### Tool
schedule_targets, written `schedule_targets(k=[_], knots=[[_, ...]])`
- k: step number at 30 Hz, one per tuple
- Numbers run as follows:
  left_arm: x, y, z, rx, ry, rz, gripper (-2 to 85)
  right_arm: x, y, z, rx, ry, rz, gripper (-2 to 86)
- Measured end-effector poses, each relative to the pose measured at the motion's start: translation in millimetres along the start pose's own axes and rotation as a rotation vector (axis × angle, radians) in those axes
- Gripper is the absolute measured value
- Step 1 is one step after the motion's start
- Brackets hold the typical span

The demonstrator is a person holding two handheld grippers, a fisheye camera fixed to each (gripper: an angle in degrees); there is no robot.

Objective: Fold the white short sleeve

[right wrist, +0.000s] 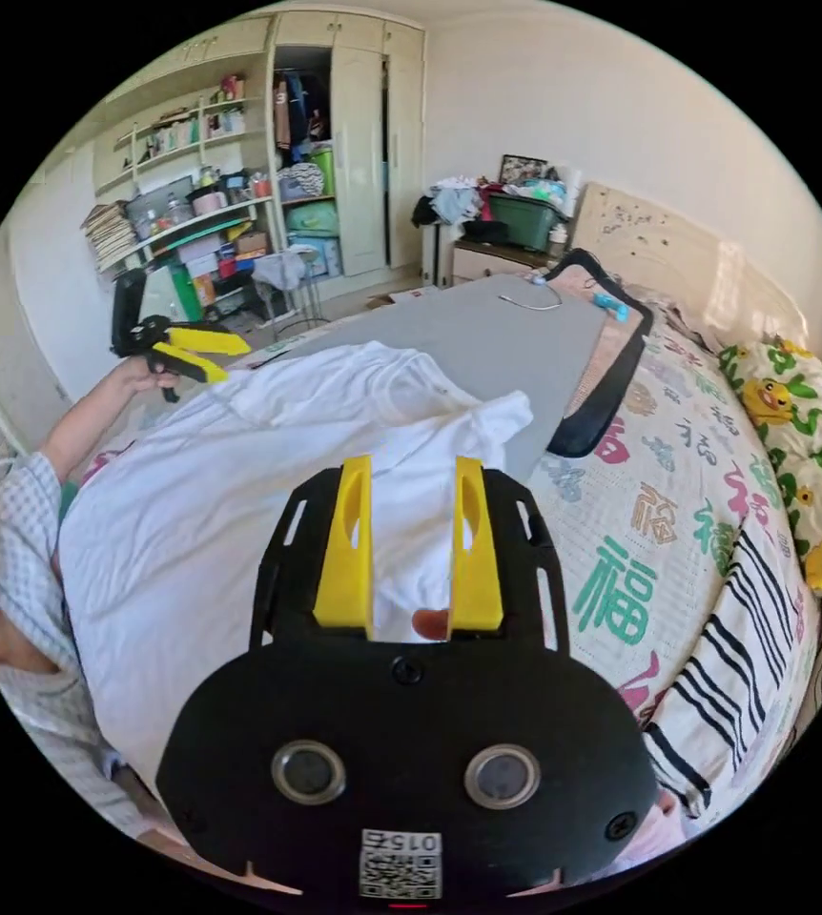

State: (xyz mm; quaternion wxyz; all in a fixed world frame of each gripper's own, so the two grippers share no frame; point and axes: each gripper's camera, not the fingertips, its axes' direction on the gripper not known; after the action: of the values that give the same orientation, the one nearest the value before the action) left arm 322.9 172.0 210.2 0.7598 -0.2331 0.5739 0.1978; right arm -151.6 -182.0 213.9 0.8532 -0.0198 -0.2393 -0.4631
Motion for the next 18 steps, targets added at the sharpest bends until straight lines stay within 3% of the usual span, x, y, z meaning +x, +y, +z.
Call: schedule_targets(k=[5,9,11,15,18], knots=[[-9,-30,37,-0.189,-0.082,0.004,8.7,5,-9,45,-0.220,0.013,-0.049,12.4],[-58,-40,34,-0.170,0.019,-0.117,3.6,42,-17,36,-0.105,0.138,0.067,1.9],[-82,-35,20,-0.108,0.040,-0.185,2.4,74,-12,18,-0.018,0.162,0.188,1.0],[-140,7,-30,0.213,0.058,-0.444,0.9,163,36,-31,0.245,0.233,0.610,0.3],[-183,50,-46,0.312,-0.060,-0.730,0.5,208,71,-31,0.255,0.295,0.826,0.8]])
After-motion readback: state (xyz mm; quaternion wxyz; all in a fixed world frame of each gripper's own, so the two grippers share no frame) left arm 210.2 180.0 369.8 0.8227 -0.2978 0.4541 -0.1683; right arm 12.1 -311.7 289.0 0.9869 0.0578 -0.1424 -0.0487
